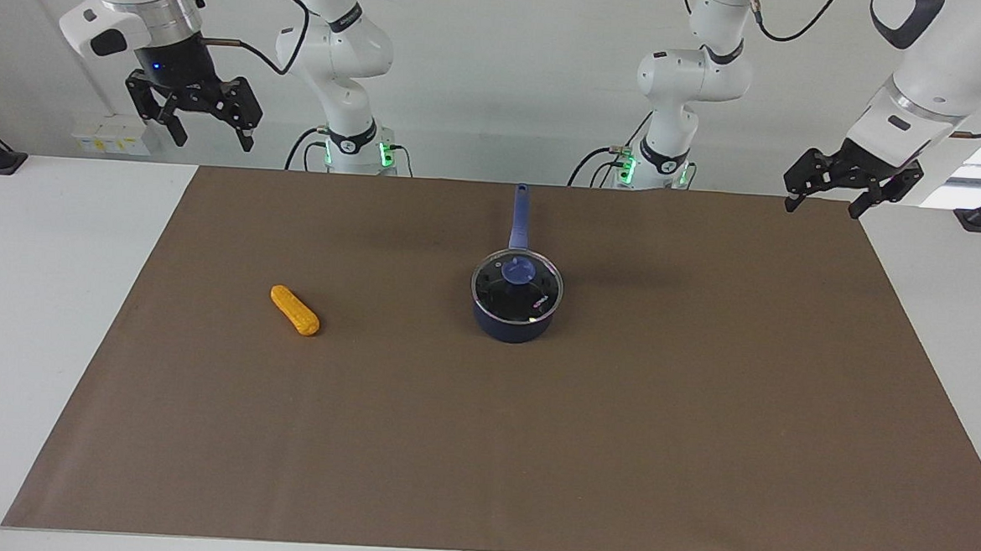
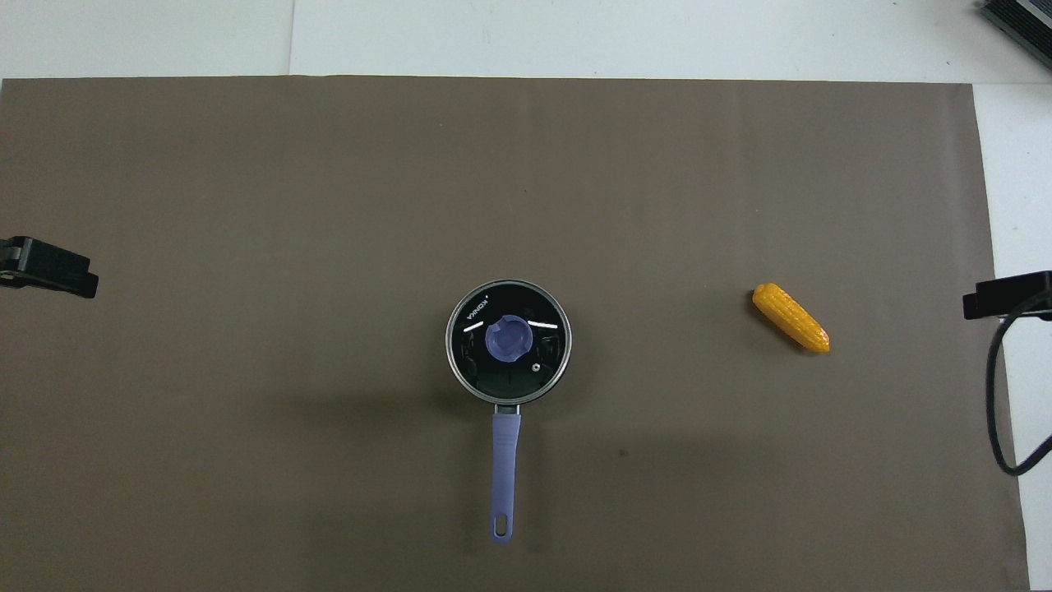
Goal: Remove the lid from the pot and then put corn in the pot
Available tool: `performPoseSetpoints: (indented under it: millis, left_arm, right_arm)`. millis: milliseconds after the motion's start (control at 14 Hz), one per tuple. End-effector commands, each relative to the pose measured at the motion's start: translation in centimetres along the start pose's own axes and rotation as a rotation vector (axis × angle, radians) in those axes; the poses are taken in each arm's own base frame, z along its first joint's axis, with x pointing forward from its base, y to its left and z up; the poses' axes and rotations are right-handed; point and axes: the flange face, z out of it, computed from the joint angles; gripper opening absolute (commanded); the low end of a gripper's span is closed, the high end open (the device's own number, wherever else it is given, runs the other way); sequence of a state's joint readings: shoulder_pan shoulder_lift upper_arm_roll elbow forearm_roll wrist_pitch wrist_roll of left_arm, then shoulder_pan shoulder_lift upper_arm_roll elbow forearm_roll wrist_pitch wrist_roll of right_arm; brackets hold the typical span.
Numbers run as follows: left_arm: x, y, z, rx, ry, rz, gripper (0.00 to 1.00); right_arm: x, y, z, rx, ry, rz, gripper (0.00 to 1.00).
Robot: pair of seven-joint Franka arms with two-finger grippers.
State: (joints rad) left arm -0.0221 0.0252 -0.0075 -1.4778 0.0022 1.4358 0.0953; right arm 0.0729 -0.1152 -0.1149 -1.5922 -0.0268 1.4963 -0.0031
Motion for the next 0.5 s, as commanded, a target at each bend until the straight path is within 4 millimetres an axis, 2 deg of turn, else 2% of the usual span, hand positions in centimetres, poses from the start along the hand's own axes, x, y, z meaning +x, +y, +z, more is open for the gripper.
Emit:
performPoseSetpoints:
  millis: [0, 429]
  left_arm:
    - [-0.41, 0.19, -0.36, 0.016, 0.004, 0.016, 1.0]
    - [-0.48, 0.66, 0.56, 0.01, -0.014, 0.024, 1.0]
  right_arm:
    - [-0.04, 0.29, 0.04, 0.013, -0.004, -0.009, 1.0]
    - [-0.14, 0.46, 0.06, 0.013, -0.011, -0.011, 1.0]
